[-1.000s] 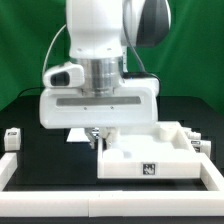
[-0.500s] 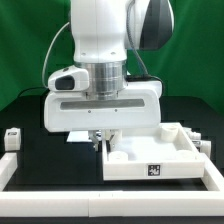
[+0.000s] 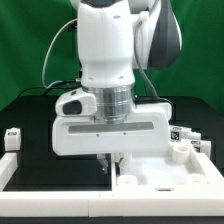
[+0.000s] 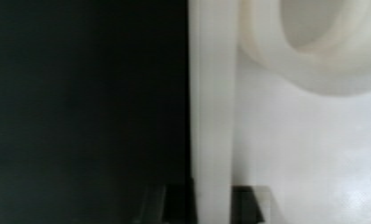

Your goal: Assemble one leg

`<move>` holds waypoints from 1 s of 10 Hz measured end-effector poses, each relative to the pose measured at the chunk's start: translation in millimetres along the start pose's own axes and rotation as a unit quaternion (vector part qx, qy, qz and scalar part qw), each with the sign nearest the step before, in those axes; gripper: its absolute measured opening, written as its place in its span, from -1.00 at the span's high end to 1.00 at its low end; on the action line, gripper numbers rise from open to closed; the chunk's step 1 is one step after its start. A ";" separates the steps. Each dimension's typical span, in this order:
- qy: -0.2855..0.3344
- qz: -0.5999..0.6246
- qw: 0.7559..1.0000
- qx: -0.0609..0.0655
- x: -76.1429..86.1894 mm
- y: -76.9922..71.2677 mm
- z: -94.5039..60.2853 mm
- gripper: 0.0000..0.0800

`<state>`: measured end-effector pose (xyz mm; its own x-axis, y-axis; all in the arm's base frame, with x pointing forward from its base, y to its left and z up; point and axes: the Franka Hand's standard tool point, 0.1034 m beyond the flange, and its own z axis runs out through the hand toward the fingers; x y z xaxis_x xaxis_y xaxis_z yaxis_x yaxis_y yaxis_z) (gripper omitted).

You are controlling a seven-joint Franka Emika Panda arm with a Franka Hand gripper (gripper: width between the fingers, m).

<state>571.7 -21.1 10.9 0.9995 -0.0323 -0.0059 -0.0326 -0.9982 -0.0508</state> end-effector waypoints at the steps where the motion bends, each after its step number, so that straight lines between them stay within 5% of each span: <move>1: 0.004 0.008 1.000 -0.003 2.0 -0.1 2.1 0.89; 6: 0.009 0.007 1.000 -0.004 3.0 0.2 3.0 0.89; 8: 0.009 0.007 1.000 -0.003 2.9 0.0 3.1 0.10; 9: 0.009 0.007 1.000 -0.003 2.9 0.0 3.2 0.10; 10: 0.003 0.007 1.000 -0.003 1.7 -0.3 1.0 -0.35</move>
Offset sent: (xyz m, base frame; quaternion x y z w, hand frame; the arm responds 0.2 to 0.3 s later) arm -0.0048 0.0095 -0.0102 -0.0146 0.0075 0.0222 0.9996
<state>573.4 -20.8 9.9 0.9989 -0.0466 0.0002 -0.0465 -0.9979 -0.0449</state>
